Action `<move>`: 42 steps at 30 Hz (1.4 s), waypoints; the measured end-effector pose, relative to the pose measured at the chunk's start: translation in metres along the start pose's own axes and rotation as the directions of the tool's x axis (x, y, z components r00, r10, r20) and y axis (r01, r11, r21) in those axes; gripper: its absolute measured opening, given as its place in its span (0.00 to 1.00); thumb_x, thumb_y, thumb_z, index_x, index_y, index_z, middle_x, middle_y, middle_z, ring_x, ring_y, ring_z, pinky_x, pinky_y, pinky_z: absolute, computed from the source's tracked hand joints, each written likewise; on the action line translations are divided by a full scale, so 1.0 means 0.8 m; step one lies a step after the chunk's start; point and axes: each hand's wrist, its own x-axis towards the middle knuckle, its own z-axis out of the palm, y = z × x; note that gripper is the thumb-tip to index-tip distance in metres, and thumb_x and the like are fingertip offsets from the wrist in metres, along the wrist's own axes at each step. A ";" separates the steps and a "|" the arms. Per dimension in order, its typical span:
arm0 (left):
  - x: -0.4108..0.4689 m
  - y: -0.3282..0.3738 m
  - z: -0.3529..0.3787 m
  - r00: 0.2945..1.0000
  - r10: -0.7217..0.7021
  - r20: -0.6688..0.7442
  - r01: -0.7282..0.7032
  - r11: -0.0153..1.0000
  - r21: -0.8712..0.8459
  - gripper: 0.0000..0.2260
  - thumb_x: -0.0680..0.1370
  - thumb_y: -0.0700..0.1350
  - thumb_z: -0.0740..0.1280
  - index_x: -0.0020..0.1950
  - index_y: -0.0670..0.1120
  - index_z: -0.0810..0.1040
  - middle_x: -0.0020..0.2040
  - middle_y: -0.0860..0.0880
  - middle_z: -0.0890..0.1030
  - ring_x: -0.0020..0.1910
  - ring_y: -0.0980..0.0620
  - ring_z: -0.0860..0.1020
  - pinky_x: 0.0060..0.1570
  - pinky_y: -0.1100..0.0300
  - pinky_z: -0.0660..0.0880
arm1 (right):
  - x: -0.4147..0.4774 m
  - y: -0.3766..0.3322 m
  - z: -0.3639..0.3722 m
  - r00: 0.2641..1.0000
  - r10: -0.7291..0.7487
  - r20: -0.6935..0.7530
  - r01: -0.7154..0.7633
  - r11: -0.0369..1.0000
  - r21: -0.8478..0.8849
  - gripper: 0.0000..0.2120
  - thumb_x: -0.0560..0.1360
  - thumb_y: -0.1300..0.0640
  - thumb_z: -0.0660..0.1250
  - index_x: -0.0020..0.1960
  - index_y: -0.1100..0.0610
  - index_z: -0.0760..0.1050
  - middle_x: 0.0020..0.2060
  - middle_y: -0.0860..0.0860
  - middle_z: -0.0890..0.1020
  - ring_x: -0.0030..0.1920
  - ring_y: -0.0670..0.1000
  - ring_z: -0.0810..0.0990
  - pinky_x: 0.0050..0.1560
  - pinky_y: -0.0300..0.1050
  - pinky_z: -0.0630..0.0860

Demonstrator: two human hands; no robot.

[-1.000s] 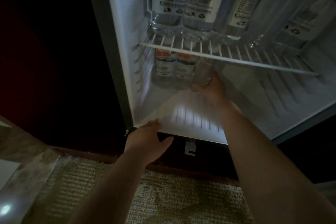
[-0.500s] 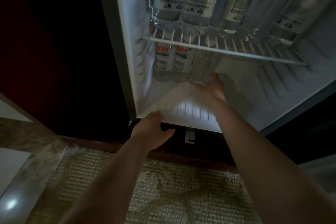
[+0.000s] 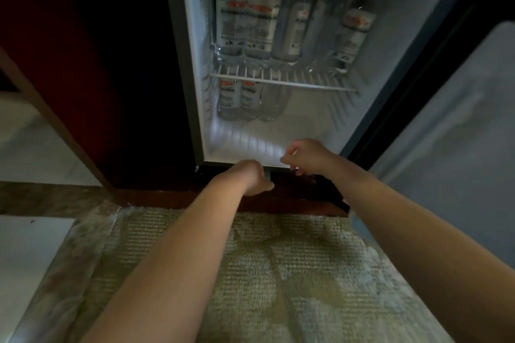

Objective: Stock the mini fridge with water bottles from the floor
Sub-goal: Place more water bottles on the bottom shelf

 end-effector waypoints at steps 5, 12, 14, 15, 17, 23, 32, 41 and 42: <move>-0.080 0.049 -0.010 0.993 0.092 -0.075 -0.095 0.995 -0.036 0.17 0.77 0.54 0.64 0.57 0.42 0.76 0.53 0.44 0.77 0.48 0.47 0.75 0.44 0.57 0.71 | -0.122 -0.006 -0.035 0.997 0.016 -0.072 -0.021 0.997 -0.070 0.11 0.78 0.51 0.64 0.51 0.59 0.77 0.41 0.52 0.82 0.40 0.52 0.82 0.41 0.44 0.75; -0.193 0.136 0.023 0.935 0.305 -0.181 -0.319 0.946 -0.054 0.13 0.78 0.47 0.63 0.57 0.41 0.78 0.57 0.42 0.78 0.53 0.45 0.75 0.52 0.54 0.72 | -0.307 0.057 -0.082 0.936 0.200 -0.290 -0.115 0.951 0.285 0.07 0.78 0.54 0.64 0.52 0.57 0.76 0.36 0.51 0.80 0.32 0.48 0.78 0.33 0.39 0.73; -0.220 0.166 0.038 0.908 0.359 -0.214 -0.382 0.921 -0.074 0.10 0.78 0.45 0.64 0.55 0.42 0.78 0.56 0.43 0.79 0.51 0.46 0.76 0.50 0.56 0.71 | -0.366 0.078 -0.092 0.908 0.257 -0.330 -0.115 0.913 0.392 0.08 0.79 0.54 0.63 0.54 0.57 0.76 0.37 0.51 0.80 0.32 0.48 0.78 0.35 0.40 0.72; -0.234 0.183 0.047 0.891 0.391 -0.229 -0.418 0.905 -0.078 0.10 0.77 0.44 0.65 0.54 0.42 0.79 0.55 0.42 0.80 0.52 0.45 0.77 0.50 0.56 0.72 | -0.396 0.089 -0.094 0.890 0.288 -0.354 -0.113 0.891 0.440 0.08 0.79 0.54 0.63 0.54 0.56 0.76 0.37 0.50 0.80 0.32 0.48 0.77 0.35 0.40 0.72; -0.261 0.222 0.071 0.854 0.460 -0.243 -0.491 0.867 -0.083 0.09 0.76 0.43 0.65 0.53 0.42 0.80 0.53 0.42 0.81 0.53 0.44 0.78 0.55 0.55 0.73 | -0.455 0.115 -0.095 0.848 0.346 -0.402 -0.112 0.858 0.502 0.07 0.79 0.53 0.63 0.53 0.55 0.75 0.36 0.50 0.79 0.32 0.48 0.77 0.35 0.40 0.71; -0.359 0.328 0.186 0.753 0.656 -0.052 -0.658 0.746 -0.103 0.10 0.76 0.42 0.64 0.55 0.42 0.79 0.52 0.43 0.80 0.48 0.48 0.76 0.46 0.60 0.70 | -0.613 0.209 -0.065 0.645 0.521 -0.559 -0.264 0.838 0.477 0.10 0.76 0.50 0.65 0.52 0.55 0.77 0.43 0.52 0.84 0.38 0.52 0.82 0.39 0.45 0.77; -0.455 0.402 0.390 0.623 0.696 0.359 -0.742 0.670 -0.011 0.12 0.76 0.44 0.65 0.56 0.39 0.80 0.54 0.41 0.81 0.54 0.44 0.78 0.50 0.57 0.75 | -0.780 0.364 0.074 0.296 0.809 -0.508 -0.500 0.585 0.639 0.18 0.75 0.49 0.66 0.62 0.57 0.74 0.54 0.54 0.80 0.48 0.54 0.78 0.47 0.45 0.73; -0.460 0.441 0.475 0.628 0.609 0.485 -0.744 0.652 0.145 0.23 0.77 0.48 0.65 0.70 0.42 0.68 0.67 0.43 0.72 0.64 0.45 0.72 0.62 0.56 0.71 | -0.822 0.496 0.156 -0.025 0.974 -0.227 -0.475 0.188 0.860 0.24 0.74 0.54 0.65 0.68 0.57 0.65 0.62 0.56 0.76 0.62 0.59 0.74 0.57 0.46 0.69; -0.456 0.446 0.478 0.641 0.594 0.486 -0.734 0.660 0.162 0.26 0.77 0.48 0.65 0.73 0.42 0.64 0.70 0.43 0.69 0.67 0.44 0.70 0.63 0.55 0.69 | -0.816 0.509 0.162 -0.047 0.977 -0.208 -0.438 0.167 0.884 0.26 0.73 0.54 0.65 0.69 0.57 0.63 0.63 0.56 0.75 0.63 0.60 0.73 0.60 0.48 0.70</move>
